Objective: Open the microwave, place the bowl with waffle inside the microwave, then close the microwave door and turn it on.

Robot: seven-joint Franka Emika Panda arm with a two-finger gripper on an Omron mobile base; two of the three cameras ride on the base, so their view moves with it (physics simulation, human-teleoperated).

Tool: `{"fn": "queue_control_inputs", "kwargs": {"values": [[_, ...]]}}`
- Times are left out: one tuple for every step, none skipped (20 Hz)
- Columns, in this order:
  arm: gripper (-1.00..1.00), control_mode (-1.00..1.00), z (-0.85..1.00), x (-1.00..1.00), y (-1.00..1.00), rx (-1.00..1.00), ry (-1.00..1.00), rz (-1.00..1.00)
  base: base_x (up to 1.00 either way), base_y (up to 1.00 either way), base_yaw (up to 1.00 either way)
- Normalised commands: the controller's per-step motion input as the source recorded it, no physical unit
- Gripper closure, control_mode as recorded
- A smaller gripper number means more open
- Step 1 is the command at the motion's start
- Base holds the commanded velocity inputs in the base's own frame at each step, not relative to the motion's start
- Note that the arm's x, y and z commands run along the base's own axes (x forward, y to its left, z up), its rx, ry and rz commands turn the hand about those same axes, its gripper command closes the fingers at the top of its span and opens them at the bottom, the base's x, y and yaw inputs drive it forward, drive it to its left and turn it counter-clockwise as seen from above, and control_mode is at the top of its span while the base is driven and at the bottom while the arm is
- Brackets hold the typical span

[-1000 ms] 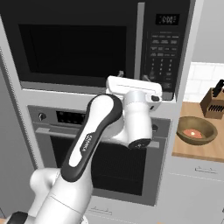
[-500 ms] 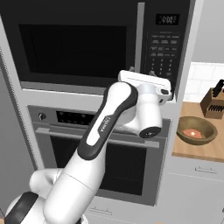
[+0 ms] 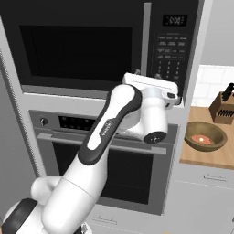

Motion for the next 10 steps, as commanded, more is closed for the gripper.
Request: {"fn": "queue_control_inputs", "kwargs": {"values": [[1.00,-1.00,0.00,0.00,0.00,0.00,0.00,0.00,0.00,0.00,0.00],[1.00,-1.00,0.00,0.00,0.00,0.00,0.00,0.00,0.00,0.00,0.00],[1.00,-1.00,0.00,0.00,0.00,0.00,0.00,0.00,0.00,0.00,0.00],[1.00,-1.00,0.00,0.00,0.00,0.00,0.00,0.00,0.00,0.00,0.00],[1.00,-1.00,0.00,0.00,0.00,0.00,0.00,0.00,0.00,0.00,0.00],[1.00,-1.00,0.00,0.00,0.00,0.00,0.00,0.00,0.00,0.00,0.00],[1.00,-1.00,0.00,0.00,0.00,0.00,0.00,0.00,0.00,0.00,0.00],[1.00,-1.00,0.00,0.00,0.00,0.00,0.00,0.00,0.00,0.00,0.00],[1.00,-1.00,0.00,0.00,0.00,0.00,0.00,0.00,0.00,0.00,0.00],[1.00,-1.00,0.00,-0.08,0.00,0.00,0.00,0.00,0.00,0.00,0.00]]}}
